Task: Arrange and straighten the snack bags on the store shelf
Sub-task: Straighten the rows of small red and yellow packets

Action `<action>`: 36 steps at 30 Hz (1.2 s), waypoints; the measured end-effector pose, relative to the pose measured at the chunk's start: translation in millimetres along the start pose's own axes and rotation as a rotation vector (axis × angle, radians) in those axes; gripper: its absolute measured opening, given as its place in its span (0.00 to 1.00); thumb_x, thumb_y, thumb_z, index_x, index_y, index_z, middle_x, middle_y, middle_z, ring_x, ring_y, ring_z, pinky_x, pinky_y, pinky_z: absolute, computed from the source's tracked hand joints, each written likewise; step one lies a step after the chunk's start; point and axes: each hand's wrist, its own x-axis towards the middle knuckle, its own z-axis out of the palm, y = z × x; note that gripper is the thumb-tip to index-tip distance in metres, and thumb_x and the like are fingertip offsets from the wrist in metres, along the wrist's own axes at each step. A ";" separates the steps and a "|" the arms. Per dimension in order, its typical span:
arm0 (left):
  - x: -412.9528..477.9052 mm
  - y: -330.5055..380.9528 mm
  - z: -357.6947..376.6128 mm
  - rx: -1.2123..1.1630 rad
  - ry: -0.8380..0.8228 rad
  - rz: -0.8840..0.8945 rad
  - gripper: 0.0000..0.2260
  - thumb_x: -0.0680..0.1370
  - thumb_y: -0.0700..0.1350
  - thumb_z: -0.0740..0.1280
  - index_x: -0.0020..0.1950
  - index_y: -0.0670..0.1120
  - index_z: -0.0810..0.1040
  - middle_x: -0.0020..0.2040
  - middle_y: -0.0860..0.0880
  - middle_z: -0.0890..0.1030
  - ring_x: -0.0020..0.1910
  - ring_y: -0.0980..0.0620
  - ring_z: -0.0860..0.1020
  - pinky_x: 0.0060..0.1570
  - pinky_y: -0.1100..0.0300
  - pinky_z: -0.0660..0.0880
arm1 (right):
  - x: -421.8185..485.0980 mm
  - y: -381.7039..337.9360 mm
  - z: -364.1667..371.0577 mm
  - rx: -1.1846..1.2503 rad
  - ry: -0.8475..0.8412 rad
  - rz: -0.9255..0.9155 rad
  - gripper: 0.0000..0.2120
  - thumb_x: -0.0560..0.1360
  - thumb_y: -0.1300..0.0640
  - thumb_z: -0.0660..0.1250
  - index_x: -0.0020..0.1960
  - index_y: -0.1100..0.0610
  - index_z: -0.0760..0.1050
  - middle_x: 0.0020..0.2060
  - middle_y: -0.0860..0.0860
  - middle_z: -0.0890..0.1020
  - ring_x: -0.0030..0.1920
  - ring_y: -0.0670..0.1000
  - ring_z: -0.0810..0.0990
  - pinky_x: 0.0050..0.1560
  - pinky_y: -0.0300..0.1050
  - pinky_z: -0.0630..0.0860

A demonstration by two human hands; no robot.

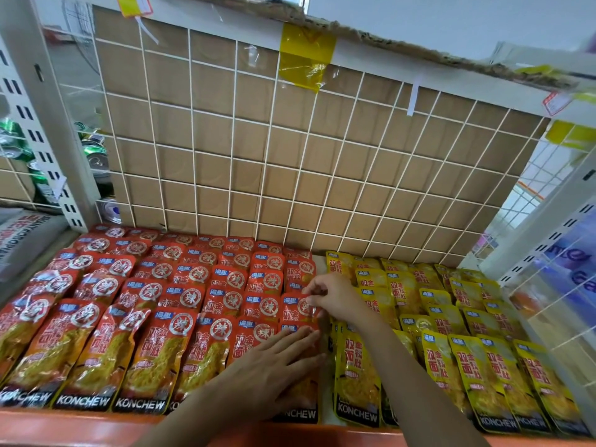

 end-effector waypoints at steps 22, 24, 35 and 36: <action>10.5 -14.8 -13.6 -0.255 0.088 -0.202 0.24 0.78 0.61 0.52 0.73 0.55 0.59 0.75 0.57 0.57 0.73 0.59 0.54 0.70 0.57 0.52 | 7.0 14.1 -6.3 -0.183 0.202 -0.043 0.07 0.76 0.54 0.65 0.52 0.53 0.78 0.51 0.48 0.81 0.50 0.46 0.78 0.53 0.45 0.76; 17.1 -16.4 -12.9 -0.250 0.086 -0.247 0.29 0.77 0.65 0.45 0.75 0.54 0.54 0.76 0.56 0.51 0.74 0.58 0.48 0.70 0.59 0.43 | 10.0 14.8 -5.2 -0.258 0.194 -0.038 0.10 0.75 0.52 0.66 0.55 0.52 0.77 0.52 0.47 0.81 0.49 0.45 0.78 0.51 0.42 0.76; 34.0 -19.9 -10.6 -0.145 -0.047 -0.240 0.38 0.70 0.71 0.40 0.76 0.52 0.49 0.74 0.49 0.43 0.75 0.48 0.47 0.67 0.48 0.39 | 26.6 12.1 -5.5 -0.211 0.117 0.034 0.08 0.73 0.51 0.68 0.51 0.52 0.75 0.51 0.48 0.79 0.47 0.45 0.73 0.46 0.38 0.70; 34.9 -20.7 -11.6 -0.149 -0.037 -0.246 0.39 0.70 0.72 0.40 0.76 0.52 0.50 0.74 0.50 0.44 0.75 0.49 0.48 0.67 0.50 0.40 | 27.7 11.4 -5.5 -0.188 0.124 0.032 0.06 0.73 0.52 0.68 0.49 0.52 0.75 0.50 0.48 0.79 0.48 0.45 0.73 0.46 0.38 0.70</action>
